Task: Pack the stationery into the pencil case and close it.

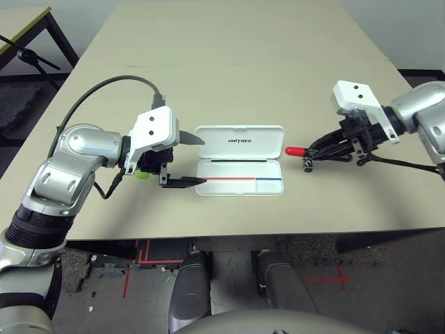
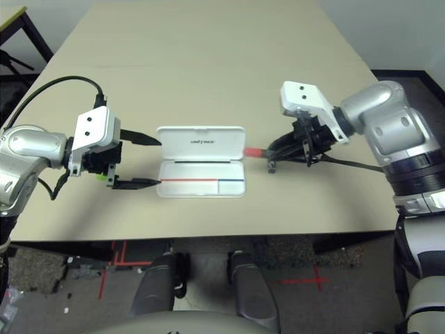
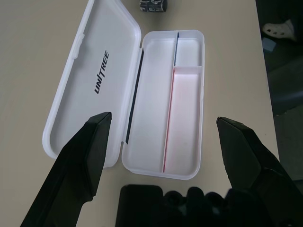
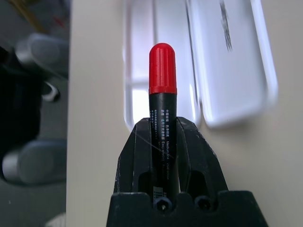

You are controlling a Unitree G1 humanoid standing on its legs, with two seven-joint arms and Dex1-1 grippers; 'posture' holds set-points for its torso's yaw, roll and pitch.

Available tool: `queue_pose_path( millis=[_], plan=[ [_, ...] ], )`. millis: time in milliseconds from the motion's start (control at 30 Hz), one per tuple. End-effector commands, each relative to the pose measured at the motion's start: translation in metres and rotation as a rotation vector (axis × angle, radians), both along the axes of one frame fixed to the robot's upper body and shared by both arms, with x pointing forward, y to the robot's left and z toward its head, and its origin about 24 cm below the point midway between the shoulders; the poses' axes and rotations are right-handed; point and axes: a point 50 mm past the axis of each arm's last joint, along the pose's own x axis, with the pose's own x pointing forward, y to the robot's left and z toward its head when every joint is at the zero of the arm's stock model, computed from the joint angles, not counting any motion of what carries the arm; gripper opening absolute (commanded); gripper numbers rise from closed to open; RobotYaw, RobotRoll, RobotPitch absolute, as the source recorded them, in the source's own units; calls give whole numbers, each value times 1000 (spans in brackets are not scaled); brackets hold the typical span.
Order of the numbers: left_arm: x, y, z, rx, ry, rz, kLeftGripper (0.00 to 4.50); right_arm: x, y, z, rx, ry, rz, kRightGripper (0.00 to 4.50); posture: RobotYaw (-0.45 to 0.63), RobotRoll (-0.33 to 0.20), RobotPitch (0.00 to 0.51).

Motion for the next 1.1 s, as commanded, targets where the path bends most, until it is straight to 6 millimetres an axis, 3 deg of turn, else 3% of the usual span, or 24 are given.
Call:
queue_pose_path(
  millis=[33, 600, 767, 1100],
  plan=[
    [-2, -1, -3, 4, 9, -2, 4500, 3, 9, 2, -3, -13, -2, 464, 22, 0, 148],
    [-1, -2, -9, 12, 9, 14, 4500, 6, 69, -17, -8, -81, 57, 464, 41, 0, 142],
    [-1, -2, -11, 16, 9, 20, 4500, 6, 81, -19, -17, -119, 73, 464, 48, 0, 141],
    [-2, -2, -13, 22, 6, 35, 4500, 0, 99, -41, -41, -174, 95, 464, 67, 0, 136]
  ],
)
